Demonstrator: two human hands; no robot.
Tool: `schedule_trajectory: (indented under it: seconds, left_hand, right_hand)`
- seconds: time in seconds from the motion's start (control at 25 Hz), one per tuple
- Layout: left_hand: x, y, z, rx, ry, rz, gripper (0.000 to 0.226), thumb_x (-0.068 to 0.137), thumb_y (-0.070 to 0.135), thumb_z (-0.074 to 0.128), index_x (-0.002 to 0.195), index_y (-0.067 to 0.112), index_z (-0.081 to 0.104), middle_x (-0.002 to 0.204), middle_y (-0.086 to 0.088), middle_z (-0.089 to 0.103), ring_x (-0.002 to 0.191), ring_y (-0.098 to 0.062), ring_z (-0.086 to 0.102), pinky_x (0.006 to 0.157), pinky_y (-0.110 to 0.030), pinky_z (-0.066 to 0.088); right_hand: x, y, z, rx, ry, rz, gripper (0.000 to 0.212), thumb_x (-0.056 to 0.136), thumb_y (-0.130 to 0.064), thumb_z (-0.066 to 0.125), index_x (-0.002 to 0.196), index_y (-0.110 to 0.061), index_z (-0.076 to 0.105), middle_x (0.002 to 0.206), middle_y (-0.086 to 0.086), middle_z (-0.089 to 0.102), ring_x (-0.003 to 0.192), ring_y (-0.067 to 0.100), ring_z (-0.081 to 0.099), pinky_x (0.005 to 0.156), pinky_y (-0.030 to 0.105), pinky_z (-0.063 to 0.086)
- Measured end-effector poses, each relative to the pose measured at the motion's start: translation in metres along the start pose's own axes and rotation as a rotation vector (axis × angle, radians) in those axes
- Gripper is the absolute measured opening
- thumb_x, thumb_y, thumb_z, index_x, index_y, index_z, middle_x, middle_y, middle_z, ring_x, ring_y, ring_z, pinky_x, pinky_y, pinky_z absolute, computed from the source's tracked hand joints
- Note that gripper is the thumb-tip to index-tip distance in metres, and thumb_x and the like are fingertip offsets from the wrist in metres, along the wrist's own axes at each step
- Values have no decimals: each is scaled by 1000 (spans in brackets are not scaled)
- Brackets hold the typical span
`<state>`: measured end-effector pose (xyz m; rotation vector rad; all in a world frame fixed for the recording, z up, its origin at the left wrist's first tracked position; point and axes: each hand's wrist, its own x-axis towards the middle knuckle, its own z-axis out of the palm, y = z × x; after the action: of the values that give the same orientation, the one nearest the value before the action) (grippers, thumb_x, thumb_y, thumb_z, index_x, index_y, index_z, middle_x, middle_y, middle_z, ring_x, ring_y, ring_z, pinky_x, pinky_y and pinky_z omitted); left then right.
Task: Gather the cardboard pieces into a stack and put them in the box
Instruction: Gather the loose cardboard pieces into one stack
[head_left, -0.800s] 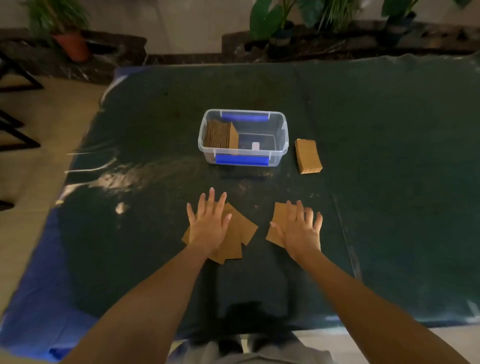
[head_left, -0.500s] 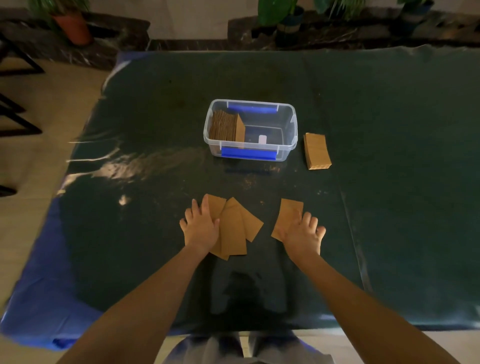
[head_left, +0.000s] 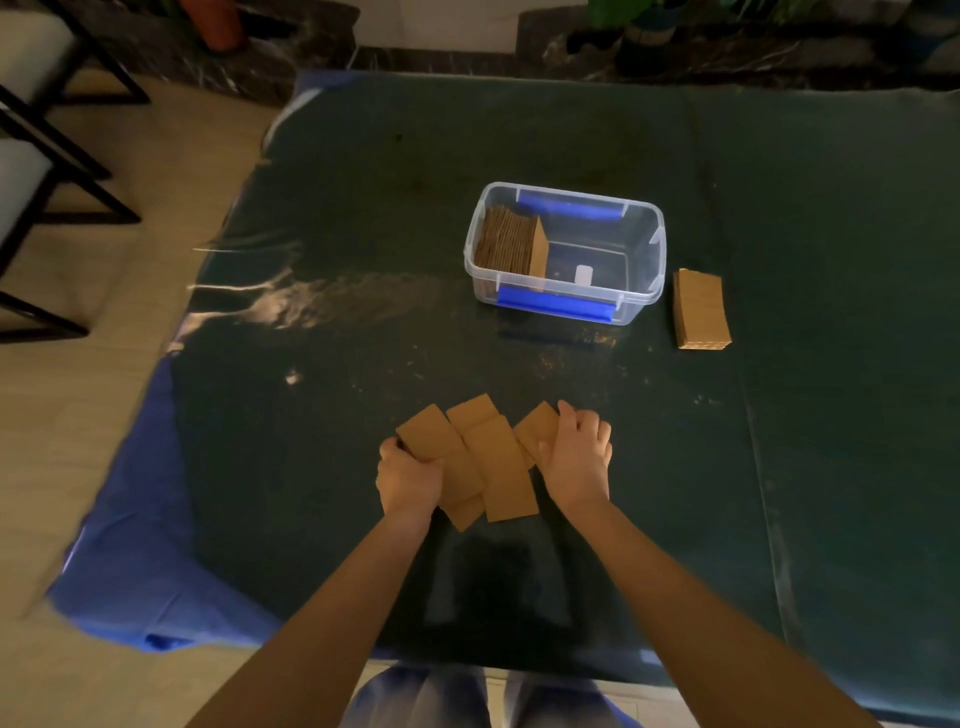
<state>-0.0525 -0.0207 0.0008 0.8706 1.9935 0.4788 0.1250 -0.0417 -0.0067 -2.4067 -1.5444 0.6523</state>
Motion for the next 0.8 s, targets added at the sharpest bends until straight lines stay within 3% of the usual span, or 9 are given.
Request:
schedule_trajectory:
  seconds: [0.08, 0.16, 0.24, 0.32, 0.44, 0.6, 0.72, 0.8]
  left_hand:
    - [-2, 1, -1, -7, -13, -40, 60, 79, 9, 64, 130, 9, 34, 123, -17, 52, 107, -34, 53, 70, -39, 49]
    - [-3, 3, -2, 71, -17, -12, 56, 80, 8, 61, 129, 6, 34, 125, -20, 49, 111, -36, 50, 80, -45, 50]
    - [-6, 6, -2, 200, -15, 15, 57, 81, 9, 59, 131, 4, 32, 128, -22, 42, 116, -37, 42, 91, -48, 46]
    - [-12, 9, 1, 266, -22, 24, 56, 82, 7, 56, 132, 4, 30, 129, -22, 34, 116, -36, 35, 90, -45, 44]
    - [-22, 14, 5, 264, -27, 40, 53, 82, -2, 48, 131, 8, 31, 131, -20, 26, 113, -35, 30, 88, -40, 41]
    - [-28, 18, 11, 82, -21, 26, 62, 81, -5, 50, 136, 9, 24, 133, -21, 29, 111, -36, 40, 88, -43, 46]
    - [-30, 18, 15, -185, -74, -40, 63, 83, 3, 53, 138, 12, 22, 121, -16, 47, 98, -29, 53, 80, -44, 51]
    - [-32, 16, 15, -241, -93, -54, 59, 86, 5, 52, 137, 17, 24, 112, -10, 52, 89, -22, 52, 78, -43, 51]
  right_hand:
    - [12, 0, -10, 197, -39, 97, 42, 87, -14, 51, 128, -7, 43, 125, 17, 50, 118, 33, 44, 98, 41, 41]
    - [25, 3, -27, 412, -12, 162, 27, 88, -9, 48, 113, -3, 56, 115, 19, 59, 104, 29, 55, 83, 34, 45]
    - [33, -4, -41, 477, 37, 119, 17, 88, -11, 51, 100, -4, 61, 105, 15, 64, 87, 19, 56, 74, 27, 40]
    - [35, -23, -43, 489, -41, 23, 16, 86, -13, 57, 98, -6, 63, 100, 12, 66, 82, 13, 53, 73, 24, 38]
    - [25, -46, -18, 343, -225, -22, 21, 87, -18, 58, 104, -7, 62, 109, 13, 64, 94, 21, 58, 82, 29, 45]
    - [3, -54, 2, 75, -185, 48, 49, 84, -25, 62, 128, -17, 42, 128, 13, 44, 116, 34, 43, 98, 49, 42]
    - [2, -53, 6, 162, -248, 133, 64, 81, -28, 67, 133, -12, 34, 132, 16, 43, 121, 36, 41, 100, 50, 42]
    - [5, -50, 5, 254, -295, 175, 55, 81, -28, 66, 126, -8, 41, 125, 16, 52, 116, 34, 48, 94, 46, 46]
